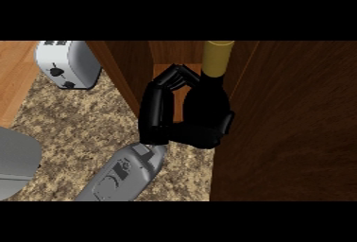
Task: Pick up the wine, place it into the cabinet and close the cabinet
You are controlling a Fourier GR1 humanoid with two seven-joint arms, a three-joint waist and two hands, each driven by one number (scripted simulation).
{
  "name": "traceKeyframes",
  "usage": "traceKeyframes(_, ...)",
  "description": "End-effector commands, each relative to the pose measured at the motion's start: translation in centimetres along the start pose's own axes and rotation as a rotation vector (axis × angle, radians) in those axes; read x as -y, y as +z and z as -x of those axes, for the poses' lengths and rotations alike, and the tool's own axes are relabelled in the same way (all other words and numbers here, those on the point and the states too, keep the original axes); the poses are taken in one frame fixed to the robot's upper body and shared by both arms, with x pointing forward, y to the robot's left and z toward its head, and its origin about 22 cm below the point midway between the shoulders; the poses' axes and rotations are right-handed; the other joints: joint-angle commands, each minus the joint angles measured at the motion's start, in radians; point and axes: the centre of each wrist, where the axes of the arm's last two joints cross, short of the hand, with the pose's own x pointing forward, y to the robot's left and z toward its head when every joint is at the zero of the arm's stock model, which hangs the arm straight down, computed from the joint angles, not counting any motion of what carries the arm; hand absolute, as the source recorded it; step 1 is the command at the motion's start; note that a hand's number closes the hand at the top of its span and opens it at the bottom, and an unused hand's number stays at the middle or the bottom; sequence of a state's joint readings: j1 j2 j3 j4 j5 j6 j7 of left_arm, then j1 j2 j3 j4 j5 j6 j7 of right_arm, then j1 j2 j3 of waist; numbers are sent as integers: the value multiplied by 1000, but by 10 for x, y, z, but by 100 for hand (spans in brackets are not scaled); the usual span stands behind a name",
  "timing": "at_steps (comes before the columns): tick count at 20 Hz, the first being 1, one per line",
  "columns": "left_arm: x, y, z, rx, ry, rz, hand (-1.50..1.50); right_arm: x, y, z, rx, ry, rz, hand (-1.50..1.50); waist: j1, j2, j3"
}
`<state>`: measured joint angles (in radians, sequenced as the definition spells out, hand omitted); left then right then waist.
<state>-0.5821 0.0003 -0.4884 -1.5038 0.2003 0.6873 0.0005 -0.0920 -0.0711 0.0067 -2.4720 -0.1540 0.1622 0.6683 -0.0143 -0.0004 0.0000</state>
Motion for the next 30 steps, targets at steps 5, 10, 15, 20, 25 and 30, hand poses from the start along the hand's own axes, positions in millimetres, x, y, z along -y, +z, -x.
traceKeyframes(5,-3,21,33,11,36,-70,150,-7,29,-11,72,-67,-19,-150,-6,0,0)
traceKeyframes(10,-15,15,60,-33,-21,-55,150,-5,25,-25,54,-44,-23,-150,-1,0,0)
traceKeyframes(15,-7,10,67,4,-129,-54,150,-13,15,-21,66,-61,-18,-150,0,0,0)
traceKeyframes(20,-33,10,77,20,-140,-65,150,2,24,-19,60,-30,-34,-150,6,-1,0)
traceKeyframes(25,-32,-1,86,31,-120,-123,150,-7,24,-21,69,-55,-23,-150,-1,0,0)
traceKeyframes(30,-44,-17,78,30,-96,-154,150,-1,24,-18,57,-37,-32,-150,4,0,0)
